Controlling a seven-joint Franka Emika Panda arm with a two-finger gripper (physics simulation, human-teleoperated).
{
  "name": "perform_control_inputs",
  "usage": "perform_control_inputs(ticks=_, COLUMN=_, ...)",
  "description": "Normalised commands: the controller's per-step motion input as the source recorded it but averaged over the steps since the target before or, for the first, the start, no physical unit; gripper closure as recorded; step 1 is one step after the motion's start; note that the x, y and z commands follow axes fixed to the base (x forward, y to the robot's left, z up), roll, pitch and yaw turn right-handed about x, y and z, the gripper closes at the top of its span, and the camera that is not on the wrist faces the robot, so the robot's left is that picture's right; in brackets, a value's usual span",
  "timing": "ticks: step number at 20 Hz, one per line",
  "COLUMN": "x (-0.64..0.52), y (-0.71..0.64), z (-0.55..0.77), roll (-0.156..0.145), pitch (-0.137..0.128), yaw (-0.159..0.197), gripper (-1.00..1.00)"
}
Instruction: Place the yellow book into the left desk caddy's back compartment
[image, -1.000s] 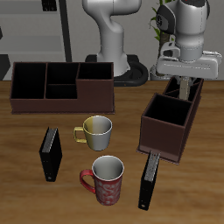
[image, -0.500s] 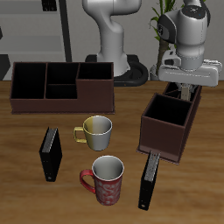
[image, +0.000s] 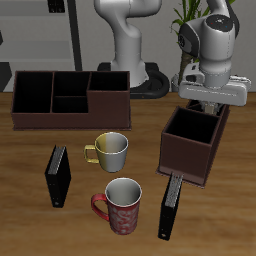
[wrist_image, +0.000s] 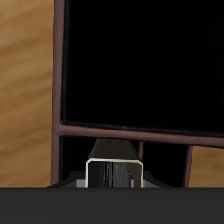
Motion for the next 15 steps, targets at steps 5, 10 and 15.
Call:
perform_control_inputs(ticks=5, x=0.04, y=-0.02, z=0.0, roll=0.004, pitch=0.01, yaw=0.008, gripper=-1.0)
perform_control_inputs(ticks=10, x=0.01, y=0.01, z=0.04, roll=0.024, pitch=0.01, yaw=-0.014, gripper=-1.0)
perform_control_inputs(ticks=15, x=-0.06, y=-0.11, z=0.16, roll=0.035, pitch=-0.026, yaw=-0.005, gripper=-1.0)
